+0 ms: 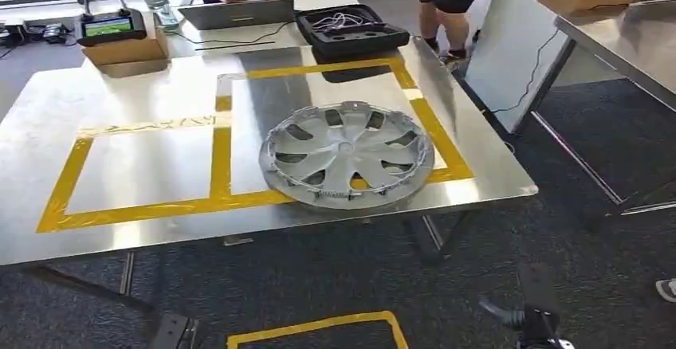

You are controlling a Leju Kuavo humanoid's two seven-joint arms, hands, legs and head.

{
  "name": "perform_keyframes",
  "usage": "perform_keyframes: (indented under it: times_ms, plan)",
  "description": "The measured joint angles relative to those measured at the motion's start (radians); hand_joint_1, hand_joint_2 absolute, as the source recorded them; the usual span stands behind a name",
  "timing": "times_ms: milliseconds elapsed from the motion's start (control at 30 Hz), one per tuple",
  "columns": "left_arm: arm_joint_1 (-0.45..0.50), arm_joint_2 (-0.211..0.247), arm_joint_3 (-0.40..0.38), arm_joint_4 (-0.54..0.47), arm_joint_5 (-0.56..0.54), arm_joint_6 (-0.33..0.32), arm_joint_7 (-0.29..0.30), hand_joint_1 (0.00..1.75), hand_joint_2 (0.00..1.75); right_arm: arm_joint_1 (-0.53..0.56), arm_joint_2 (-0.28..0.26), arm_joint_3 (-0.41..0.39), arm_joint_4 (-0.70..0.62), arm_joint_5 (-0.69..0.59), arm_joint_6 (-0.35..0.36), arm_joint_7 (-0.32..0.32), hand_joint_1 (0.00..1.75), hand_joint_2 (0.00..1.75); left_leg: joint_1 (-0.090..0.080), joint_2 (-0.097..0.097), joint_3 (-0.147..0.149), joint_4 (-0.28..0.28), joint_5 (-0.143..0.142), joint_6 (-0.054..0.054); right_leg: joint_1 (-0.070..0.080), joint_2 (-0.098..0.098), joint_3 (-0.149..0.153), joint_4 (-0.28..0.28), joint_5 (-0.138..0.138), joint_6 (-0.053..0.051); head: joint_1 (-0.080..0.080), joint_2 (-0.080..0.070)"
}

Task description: Take the parts from the cabinet and place them on the table.

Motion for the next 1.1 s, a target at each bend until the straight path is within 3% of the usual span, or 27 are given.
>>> perform_keyframes:
  times_ms: [33, 67, 100, 167, 200, 233, 300, 367, 400, 467, 500, 533, 567, 600, 667, 700, 733, 800, 867, 900, 933, 1000, 1033, 1067, 1100]
  plan:
    - [0.001, 0.000, 0.000, 0.000, 0.000, 0.000, 0.001, 0.00, 0.00, 0.003, 0.000, 0.003, 0.000, 0.000, 0.000, 0.000, 0.00, 1.75, 0.000, 0.000, -0.006, 0.029, -0.002, 0.002, 0.003, 0.000, -0.004, 0.001, 0.003, -0.001, 0.000, 0.000]
    - [0.001, 0.000, 0.000, 0.000, 0.000, 0.000, 0.002, 0.00, 0.00, 0.005, -0.001, 0.006, 0.000, 0.000, -0.001, 0.000, 0.00, 1.75, 0.000, 0.000, 0.012, 0.007, 0.020, 0.005, 0.004, 0.000, -0.007, 0.002, 0.005, 0.000, 0.000, 0.000]
    - [0.000, 0.000, 0.000, -0.001, 0.000, 0.000, 0.002, 0.00, 0.00, 0.006, -0.002, 0.008, 0.000, 0.000, -0.001, 0.000, 0.00, 1.75, -0.001, 0.000, 0.050, -0.056, 0.059, 0.010, 0.006, 0.001, -0.010, 0.004, 0.006, 0.001, 0.000, 0.000]
    - [-0.001, 0.000, 0.000, -0.002, 0.000, 0.000, 0.002, 0.00, 0.00, 0.006, -0.002, 0.012, 0.000, -0.001, -0.001, 0.000, 0.00, 1.75, -0.006, 0.000, 0.155, -0.235, 0.126, 0.024, 0.007, 0.001, -0.010, 0.006, 0.009, 0.005, 0.000, 0.000]
    - [-0.003, 0.002, 0.000, -0.003, 0.000, 0.001, 0.002, 0.00, 0.00, 0.006, -0.002, 0.014, 0.000, -0.002, -0.001, 0.000, 0.00, 1.75, -0.009, 0.000, 0.180, -0.282, 0.106, 0.028, 0.008, 0.001, -0.013, 0.007, 0.012, 0.011, 0.000, 0.000]
    - [-0.003, 0.002, 0.000, -0.003, 0.000, 0.002, 0.002, 0.00, 0.00, 0.007, -0.002, 0.014, 0.000, -0.002, -0.002, 0.000, 0.00, 1.75, -0.015, 0.000, 0.175, -0.274, 0.131, 0.026, 0.007, 0.001, -0.012, 0.005, 0.017, 0.018, 0.000, 0.000]
    - [-0.002, 0.001, -0.001, -0.003, -0.001, 0.003, 0.002, 0.00, 0.00, 0.007, -0.003, 0.016, 0.000, -0.005, -0.003, -0.001, 0.00, 1.75, -0.020, -0.001, 0.166, -0.280, 0.129, 0.036, 0.005, 0.001, -0.014, 0.001, 0.027, 0.033, 0.000, 0.000]
    - [-0.001, 0.001, -0.001, -0.002, -0.001, 0.003, 0.002, 0.00, 0.00, 0.010, -0.005, 0.019, 0.000, -0.010, -0.005, 0.000, 0.00, 1.75, -0.008, 0.001, 0.163, -0.296, 0.147, 0.056, 0.005, 0.003, -0.017, 0.002, 0.027, 0.044, 0.000, 0.000]
    - [-0.002, 0.001, -0.002, -0.003, -0.001, 0.003, 0.002, 0.00, 0.00, 0.012, -0.006, 0.023, 0.000, -0.011, -0.007, -0.001, 0.00, 1.75, -0.009, 0.002, 0.155, -0.298, 0.154, 0.064, 0.007, 0.001, -0.031, 0.032, -0.010, 0.048, 0.002, 0.000]
    - [-0.001, 0.001, -0.004, -0.002, -0.012, 0.003, 0.003, 0.00, 0.00, 0.014, -0.011, 0.032, 0.000, -0.019, -0.015, 0.001, 0.00, 1.75, -0.010, 0.006, 0.136, -0.294, 0.163, 0.069, 0.005, 0.001, -0.092, 0.185, -0.111, 0.058, 0.002, 0.000]
    - [0.000, 0.001, -0.006, -0.002, -0.016, 0.003, 0.003, 0.00, 0.00, 0.017, -0.013, 0.037, 0.000, -0.021, -0.018, 0.003, 0.00, 1.75, -0.011, 0.007, 0.127, -0.292, 0.168, 0.070, 0.006, 0.001, -0.119, 0.259, -0.145, 0.060, 0.002, 0.000]
    - [0.000, 0.001, -0.011, -0.002, -0.019, 0.003, 0.008, 0.00, 0.00, 0.021, -0.013, 0.039, 0.000, -0.021, -0.020, 0.003, 0.00, 1.75, -0.012, 0.007, 0.119, -0.290, 0.172, 0.070, 0.005, 0.001, -0.131, 0.303, -0.157, 0.061, 0.002, 0.000]
    - [0.001, 0.001, -0.012, -0.001, -0.022, 0.002, 0.009, 0.00, 0.00, 0.025, -0.014, 0.040, -0.001, -0.022, -0.021, 0.003, 0.00, 1.75, -0.012, 0.007, 0.112, -0.288, 0.176, 0.069, 0.005, 0.001, -0.120, 0.298, -0.145, 0.061, 0.002, 0.000]
    - [0.001, 0.001, -0.013, -0.001, -0.026, 0.001, 0.010, 0.00, 0.00, 0.028, -0.014, 0.044, -0.002, -0.022, -0.022, 0.005, 0.00, 1.75, -0.012, 0.007, 0.107, -0.285, 0.180, 0.067, 0.005, 0.001, -0.080, 0.244, -0.112, 0.060, 0.002, 0.000]
    - [0.001, 0.001, -0.018, -0.001, -0.031, -0.002, 0.012, 0.00, 0.00, 0.028, -0.018, 0.052, -0.005, -0.019, -0.022, 0.005, 0.00, 1.75, -0.012, 0.007, 0.100, -0.279, 0.184, 0.061, 0.005, 0.000, 0.045, 0.046, -0.043, 0.054, 0.002, 0.000]
    - [0.001, 0.002, -0.020, -0.001, -0.034, -0.003, 0.013, 0.00, 0.00, 0.025, -0.019, 0.057, -0.006, -0.016, -0.021, 0.005, 0.00, 1.75, -0.012, 0.008, 0.097, -0.276, 0.186, 0.057, 0.006, 0.000, 0.080, -0.021, -0.063, 0.046, 0.002, 0.000]
    - [0.001, 0.002, -0.021, 0.000, -0.034, -0.003, 0.016, 0.00, 0.00, 0.026, -0.020, 0.062, -0.006, -0.014, -0.020, 0.004, 0.00, 1.75, -0.015, 0.007, 0.096, -0.277, 0.189, 0.051, 0.014, 0.002, 0.073, -0.002, -0.037, 0.037, 0.002, 0.000]
    - [0.000, 0.004, -0.027, 0.001, -0.034, -0.003, 0.018, 0.00, 0.00, 0.020, -0.022, 0.073, -0.005, -0.011, -0.018, 0.001, 0.00, 1.75, -0.016, 0.007, 0.094, -0.277, 0.197, 0.038, 0.016, 0.002, 0.066, -0.011, -0.043, 0.024, 0.002, 0.000]
    - [0.001, 0.010, -0.030, 0.001, -0.034, -0.003, 0.018, 0.00, 0.00, 0.012, -0.024, 0.089, -0.003, -0.012, -0.016, -0.002, 0.00, 1.75, -0.018, 0.007, 0.087, -0.278, 0.204, 0.025, 0.007, 0.000, 0.057, -0.021, -0.028, 0.008, 0.002, 0.000]
    - [0.001, 0.012, -0.032, 0.002, -0.032, -0.003, 0.019, 0.00, 0.00, 0.005, -0.024, 0.095, -0.002, -0.015, -0.016, -0.002, 0.00, 1.75, -0.015, 0.005, 0.077, -0.254, 0.174, 0.020, 0.005, 0.000, 0.051, -0.023, -0.020, -0.001, 0.001, 0.000]
    - [0.001, 0.012, -0.032, 0.002, -0.029, -0.003, 0.020, 0.00, 0.00, 0.000, -0.024, 0.100, -0.001, -0.019, -0.016, -0.003, 0.00, 1.75, -0.014, 0.004, 0.054, -0.196, 0.123, 0.016, 0.005, 0.000, 0.042, -0.023, -0.014, -0.005, 0.000, 0.000]
    - [0.000, 0.015, -0.033, 0.002, -0.021, 0.005, 0.021, 0.00, 0.00, -0.011, -0.025, 0.114, 0.008, -0.026, -0.016, -0.009, 0.00, 1.75, -0.012, 0.004, -0.002, -0.042, 0.034, 0.008, 0.006, -0.002, 0.026, -0.021, -0.003, -0.007, 0.000, 0.000]
    - [0.001, 0.015, -0.033, 0.002, -0.012, 0.007, 0.021, 0.00, 0.00, -0.018, -0.027, 0.123, 0.016, -0.032, -0.016, -0.016, 0.00, 1.75, -0.012, 0.004, -0.020, 0.019, 0.011, 0.006, 0.006, -0.002, 0.016, -0.018, 0.003, -0.006, 0.000, 0.000]
    - [0.001, 0.014, -0.033, 0.002, -0.006, 0.009, 0.021, 0.00, 0.00, -0.024, -0.029, 0.131, 0.024, -0.035, -0.017, -0.021, 0.00, 1.75, -0.012, 0.004, -0.017, 0.031, 0.014, 0.005, 0.006, -0.002, 0.009, -0.016, 0.007, -0.005, 0.000, 0.000]
    - [0.000, 0.015, -0.033, 0.002, 0.003, 0.010, 0.021, 0.00, 0.00, -0.032, -0.032, 0.146, 0.037, -0.041, -0.017, -0.027, 0.00, 1.75, -0.011, 0.004, 0.015, -0.008, 0.042, 0.006, 0.006, -0.002, 0.001, -0.014, 0.012, -0.003, 0.000, 0.000]
